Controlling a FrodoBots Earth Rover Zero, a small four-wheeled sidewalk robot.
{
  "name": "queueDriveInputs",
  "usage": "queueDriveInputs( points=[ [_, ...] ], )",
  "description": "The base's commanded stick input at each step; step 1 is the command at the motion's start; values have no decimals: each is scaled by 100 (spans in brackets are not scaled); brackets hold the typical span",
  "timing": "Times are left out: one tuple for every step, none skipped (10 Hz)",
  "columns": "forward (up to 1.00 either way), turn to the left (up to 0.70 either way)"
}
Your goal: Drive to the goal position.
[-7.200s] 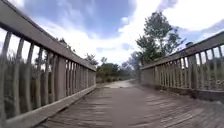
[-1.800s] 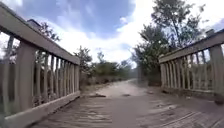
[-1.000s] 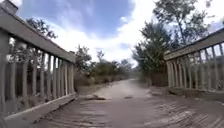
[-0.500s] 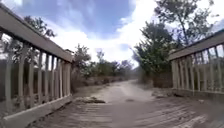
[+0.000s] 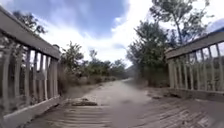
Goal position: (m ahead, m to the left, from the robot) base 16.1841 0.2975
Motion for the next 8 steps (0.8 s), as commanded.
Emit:
queueDriveInputs(
  points=[
    [45, 0],
    [45, 0],
    [45, 0],
    [45, 0],
    [45, 0],
    [45, 0],
    [45, 0],
    [45, 0]
  ],
)
